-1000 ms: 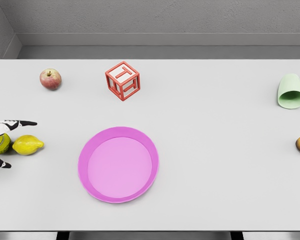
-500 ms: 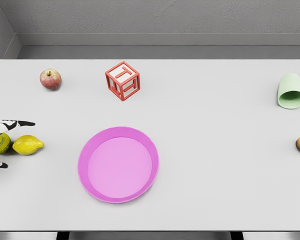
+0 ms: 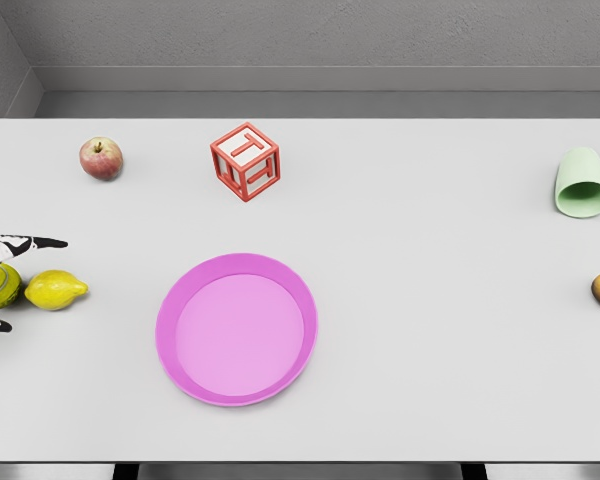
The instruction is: Put the lemon on the plate with left arm
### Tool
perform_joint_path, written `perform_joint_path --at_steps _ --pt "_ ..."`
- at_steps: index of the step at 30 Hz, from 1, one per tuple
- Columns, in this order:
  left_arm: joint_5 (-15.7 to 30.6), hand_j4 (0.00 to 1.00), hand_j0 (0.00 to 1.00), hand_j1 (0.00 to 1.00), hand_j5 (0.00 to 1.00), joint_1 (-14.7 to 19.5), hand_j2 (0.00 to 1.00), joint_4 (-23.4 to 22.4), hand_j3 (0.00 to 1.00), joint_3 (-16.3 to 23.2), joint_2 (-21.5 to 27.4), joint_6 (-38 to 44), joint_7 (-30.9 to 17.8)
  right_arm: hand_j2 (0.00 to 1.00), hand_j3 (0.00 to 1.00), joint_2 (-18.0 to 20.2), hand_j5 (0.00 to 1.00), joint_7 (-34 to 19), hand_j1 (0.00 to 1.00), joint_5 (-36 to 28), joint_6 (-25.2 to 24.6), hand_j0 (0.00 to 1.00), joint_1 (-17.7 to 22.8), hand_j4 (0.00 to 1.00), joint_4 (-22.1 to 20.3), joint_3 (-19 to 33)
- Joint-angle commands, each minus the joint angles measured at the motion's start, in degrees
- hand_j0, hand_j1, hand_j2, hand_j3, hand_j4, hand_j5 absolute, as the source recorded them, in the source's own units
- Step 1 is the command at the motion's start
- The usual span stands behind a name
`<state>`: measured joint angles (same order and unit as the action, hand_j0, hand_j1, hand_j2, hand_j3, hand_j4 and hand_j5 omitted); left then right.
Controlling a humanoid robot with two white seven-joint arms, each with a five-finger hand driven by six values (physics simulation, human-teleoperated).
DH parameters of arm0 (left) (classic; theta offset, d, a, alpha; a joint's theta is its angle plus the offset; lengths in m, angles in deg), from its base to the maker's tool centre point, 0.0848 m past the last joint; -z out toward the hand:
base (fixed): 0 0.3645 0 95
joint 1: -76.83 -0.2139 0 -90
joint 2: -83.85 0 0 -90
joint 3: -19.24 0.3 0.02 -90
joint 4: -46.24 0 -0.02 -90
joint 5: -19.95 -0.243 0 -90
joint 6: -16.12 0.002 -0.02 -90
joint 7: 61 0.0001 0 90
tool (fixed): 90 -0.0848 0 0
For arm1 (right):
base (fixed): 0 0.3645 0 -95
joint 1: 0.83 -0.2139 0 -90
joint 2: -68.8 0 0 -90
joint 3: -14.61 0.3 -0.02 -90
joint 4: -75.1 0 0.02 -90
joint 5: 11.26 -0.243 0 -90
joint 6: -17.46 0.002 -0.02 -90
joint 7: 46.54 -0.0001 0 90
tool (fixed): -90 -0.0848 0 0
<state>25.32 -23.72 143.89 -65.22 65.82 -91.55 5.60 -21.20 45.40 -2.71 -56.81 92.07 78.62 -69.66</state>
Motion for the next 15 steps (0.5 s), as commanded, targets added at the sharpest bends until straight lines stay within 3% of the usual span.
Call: perform_joint_path --at_steps 1,15 --pt "0.1 1.0 1.0 1.0 1.0 0.0 1.0 0.0 1.0 0.0 0.0 0.1 0.0 1.0 1.0 0.0 1.0 0.0 1.0 0.0 0.0 1.0 0.0 1.0 0.0 0.1" --pt "-0.3 1.0 1.0 1.0 1.0 0.4 1.0 0.1 1.0 0.8 -1.7 0.1 0.0 1.0 1.0 0.0 1.0 0.0 1.0 0.0 0.0 1.0 0.0 1.0 0.0 0.1"
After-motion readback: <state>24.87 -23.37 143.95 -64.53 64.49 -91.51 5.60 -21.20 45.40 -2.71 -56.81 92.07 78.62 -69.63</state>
